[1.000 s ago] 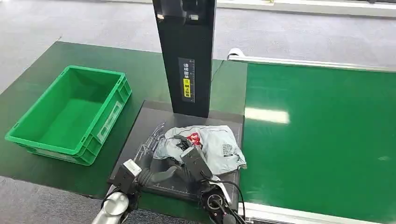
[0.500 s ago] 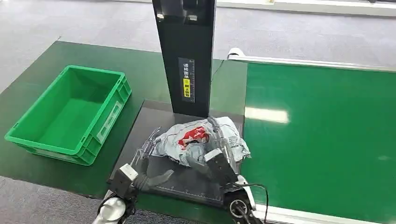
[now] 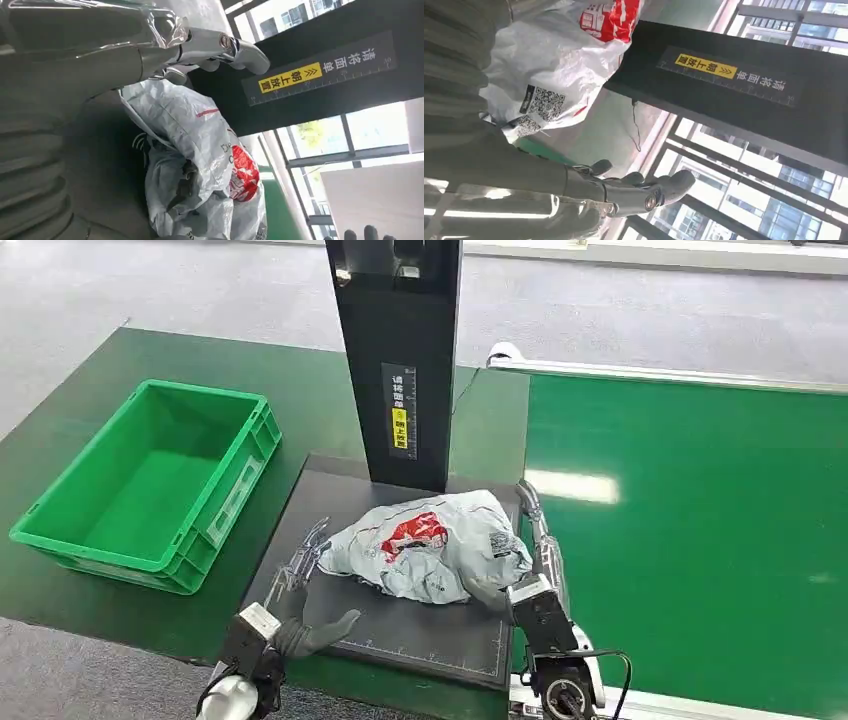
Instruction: Moved the parcel from conveyor to table for the left to box.
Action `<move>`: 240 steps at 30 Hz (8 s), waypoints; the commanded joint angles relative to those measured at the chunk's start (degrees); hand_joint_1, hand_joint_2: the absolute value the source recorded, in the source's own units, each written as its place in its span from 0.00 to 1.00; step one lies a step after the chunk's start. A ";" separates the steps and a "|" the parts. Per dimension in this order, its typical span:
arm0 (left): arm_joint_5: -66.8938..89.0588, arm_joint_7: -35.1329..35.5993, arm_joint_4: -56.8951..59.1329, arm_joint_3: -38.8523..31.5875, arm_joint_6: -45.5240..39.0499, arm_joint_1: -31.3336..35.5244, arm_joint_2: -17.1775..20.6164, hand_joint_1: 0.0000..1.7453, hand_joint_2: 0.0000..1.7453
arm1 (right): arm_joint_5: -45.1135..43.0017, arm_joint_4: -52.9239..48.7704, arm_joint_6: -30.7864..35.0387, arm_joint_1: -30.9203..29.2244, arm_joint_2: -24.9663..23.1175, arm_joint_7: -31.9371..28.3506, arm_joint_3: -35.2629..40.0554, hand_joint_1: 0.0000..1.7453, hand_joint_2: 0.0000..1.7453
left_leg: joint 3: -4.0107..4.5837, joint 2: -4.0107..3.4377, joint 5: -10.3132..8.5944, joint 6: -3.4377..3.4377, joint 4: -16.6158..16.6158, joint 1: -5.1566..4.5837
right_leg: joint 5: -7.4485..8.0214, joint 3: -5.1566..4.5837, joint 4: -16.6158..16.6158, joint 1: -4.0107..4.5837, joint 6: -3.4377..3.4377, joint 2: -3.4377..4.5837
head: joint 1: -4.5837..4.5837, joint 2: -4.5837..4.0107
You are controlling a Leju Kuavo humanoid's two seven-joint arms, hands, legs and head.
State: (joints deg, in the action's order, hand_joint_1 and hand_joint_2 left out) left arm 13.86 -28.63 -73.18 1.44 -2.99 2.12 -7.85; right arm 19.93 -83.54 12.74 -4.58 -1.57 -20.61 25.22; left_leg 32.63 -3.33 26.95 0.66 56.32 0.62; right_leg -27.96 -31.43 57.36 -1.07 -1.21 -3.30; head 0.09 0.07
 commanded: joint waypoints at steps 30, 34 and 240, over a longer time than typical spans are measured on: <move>-1.74 1.83 -5.94 -5.93 2.10 -3.82 -0.39 0.00 1.00 | -3.35 11.36 -0.89 7.39 -0.95 -0.17 -23.36 0.00 1.00 | -0.03 0.21 0.01 -0.03 -0.08 0.06 | 0.04 0.06 -0.12 0.04 0.07 0.20 | 0.00 0.00; -1.97 1.82 -5.52 -5.70 3.44 -3.85 -1.00 0.00 1.00 | -0.76 10.59 -2.26 7.73 -2.03 -0.09 -25.92 0.00 0.00 | -0.02 0.27 0.02 -0.03 -0.08 0.07 | 0.03 0.07 -0.12 0.05 0.10 0.23 | 0.00 0.00; 13.78 -5.42 49.14 -25.34 -34.75 38.23 28.19 0.00 1.00 | -14.58 9.74 0.57 7.85 4.79 -7.46 -12.05 0.00 1.00 | 0.29 0.16 -0.03 0.00 -0.01 0.13 | 0.03 -0.32 -0.02 0.15 0.09 0.25 | -0.02 0.00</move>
State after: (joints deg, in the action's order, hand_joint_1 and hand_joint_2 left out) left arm 29.88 -31.89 -25.64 -19.54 -38.82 38.08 20.81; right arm 7.04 -77.79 12.68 5.34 1.44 -27.23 11.89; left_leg 32.97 -3.42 26.93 0.70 56.33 0.68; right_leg -27.94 -31.85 57.41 -0.96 -1.19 -3.19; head 0.07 0.07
